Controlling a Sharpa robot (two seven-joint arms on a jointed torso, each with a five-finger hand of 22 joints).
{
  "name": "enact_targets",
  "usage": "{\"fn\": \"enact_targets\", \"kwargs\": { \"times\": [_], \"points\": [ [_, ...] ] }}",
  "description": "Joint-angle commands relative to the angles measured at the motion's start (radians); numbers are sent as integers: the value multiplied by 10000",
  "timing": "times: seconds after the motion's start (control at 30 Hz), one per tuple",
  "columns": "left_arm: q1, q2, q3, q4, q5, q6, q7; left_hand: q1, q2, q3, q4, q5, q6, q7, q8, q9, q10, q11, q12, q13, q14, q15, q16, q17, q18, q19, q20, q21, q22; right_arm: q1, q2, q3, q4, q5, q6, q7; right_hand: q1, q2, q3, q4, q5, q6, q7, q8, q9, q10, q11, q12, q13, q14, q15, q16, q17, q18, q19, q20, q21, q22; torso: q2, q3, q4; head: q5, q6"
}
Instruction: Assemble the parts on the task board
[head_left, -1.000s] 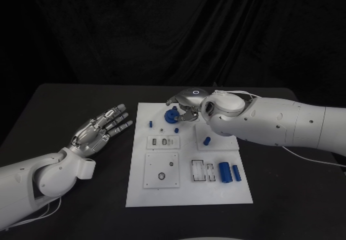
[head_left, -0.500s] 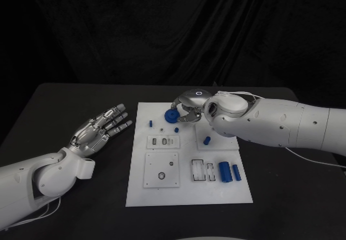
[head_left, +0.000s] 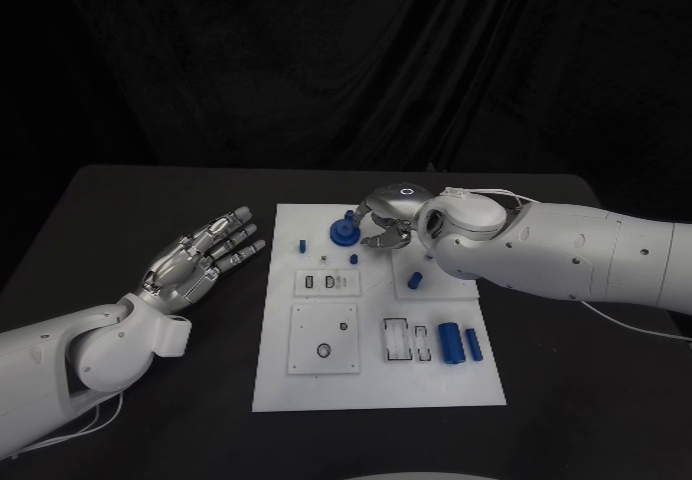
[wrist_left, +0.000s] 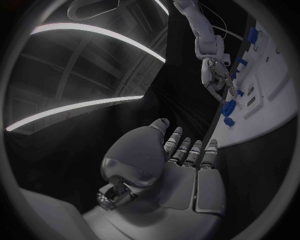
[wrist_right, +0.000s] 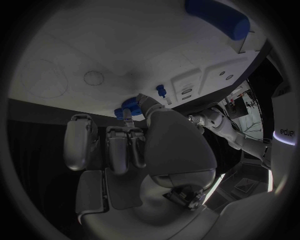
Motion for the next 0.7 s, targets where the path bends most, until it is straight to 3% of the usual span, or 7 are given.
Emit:
{"fn": "enact_targets", "kwargs": {
  "times": [0.03, 0.5, 0.7],
  "points": [
    [-15, -17, 9, 44, 37, 130, 145, -87, -17, 55, -18, 39, -14, 9, 1, 9, -61, 38, 50, 0, -17, 79, 20, 3, 51, -20, 61, -58, -11, -31, -172, 4, 90, -65, -197, -69, -66, 68, 36, 40, -19, 122, 7, 64, 13, 1035, 33, 20, 2626, 992, 41, -70, 2517, 190, -13, 37, -70, 1857, 10, -5, 15, 24, 20],
    [-20, -114, 9, 95, 37, 104, 161, -94, -11, 75, -21, 42, -3, 10, 5, 12, -62, 42, 52, 0, -15, 79, 22, 3, 50, -22, 62, -60, -11, -10, -1205, 3, 658, -65, -1000, -257, -191, 27, -22, 144, -174, 251, 35, 66, 8, 897, 56, -80, 2517, 897, 57, -285, 2338, 242, -119, 48, -323, 1781, 7, -1, 5, 168, -28],
    [-24, -162, 9, 175, 37, 82, 174, -98, -14, 83, -25, 41, 12, 10, 9, 15, -57, 44, 64, 3, -9, 81, 28, 6, 49, -20, 62, -59, -11, 308, -1925, 3, 1281, -65, -1235, -403, -272, 20, -61, 232, -288, 267, 17, 33, -8, 958, 43, -37, 2564, 938, 47, -200, 2409, 209, -31, 45, -183, 1827, 8, 4, 5, 182, -88]
  ]
}}
